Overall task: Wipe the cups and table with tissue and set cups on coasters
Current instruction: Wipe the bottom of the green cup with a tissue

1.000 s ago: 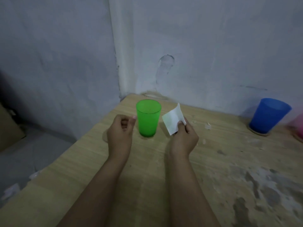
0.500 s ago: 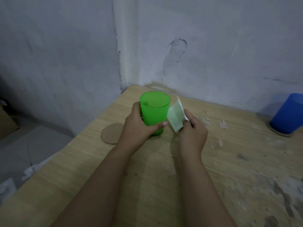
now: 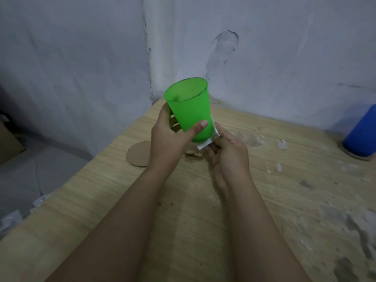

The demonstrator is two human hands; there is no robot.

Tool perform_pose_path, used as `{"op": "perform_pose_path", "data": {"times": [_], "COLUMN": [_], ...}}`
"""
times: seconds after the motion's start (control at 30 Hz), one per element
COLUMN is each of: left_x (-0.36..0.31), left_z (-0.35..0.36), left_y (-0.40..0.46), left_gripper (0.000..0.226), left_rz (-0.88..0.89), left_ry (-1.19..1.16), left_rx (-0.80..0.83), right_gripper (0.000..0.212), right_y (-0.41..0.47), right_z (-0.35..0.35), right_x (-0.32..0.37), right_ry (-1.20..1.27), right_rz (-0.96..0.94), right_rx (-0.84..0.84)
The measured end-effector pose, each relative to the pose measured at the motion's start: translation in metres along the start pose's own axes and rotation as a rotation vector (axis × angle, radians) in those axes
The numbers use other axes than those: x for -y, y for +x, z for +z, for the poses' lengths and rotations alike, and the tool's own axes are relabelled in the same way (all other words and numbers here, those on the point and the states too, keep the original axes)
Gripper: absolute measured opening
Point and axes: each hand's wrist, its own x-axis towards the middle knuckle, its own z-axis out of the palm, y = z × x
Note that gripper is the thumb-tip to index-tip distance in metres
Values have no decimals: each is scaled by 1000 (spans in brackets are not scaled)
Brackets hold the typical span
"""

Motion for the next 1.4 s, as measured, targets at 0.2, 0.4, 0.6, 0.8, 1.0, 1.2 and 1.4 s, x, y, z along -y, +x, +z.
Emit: {"op": "perform_pose_path", "data": {"times": [0.2,0.4,0.6,0.8,1.0,1.2,1.4], "left_x": [0,3,6,7,2,1,8], "left_z": [4,5,-1,-2,2,4,-3], "left_y": [-2,-2,1,1,-3,-4,2], "left_gripper": [70,73,80,81,69,72,76], "left_rz": [6,28,23,11,18,15,-1], "left_ry": [-36,-11,43,66,63,70,230], "left_rx": [-1,-6,-46,-48,-19,-36,-104], "right_gripper": [33,30,30,31,25,29,28], "right_y": [-7,-10,-7,-2,-3,-4,0], "right_z": [1,-1,-9,-13,-8,-7,-11], "right_x": [1,6,14,23,16,13,18], "right_ry": [54,73,27,112,83,62,20], "right_rz": [96,211,248,180,131,142,40], "right_rx": [144,208,193,163,157,173,-2]}}
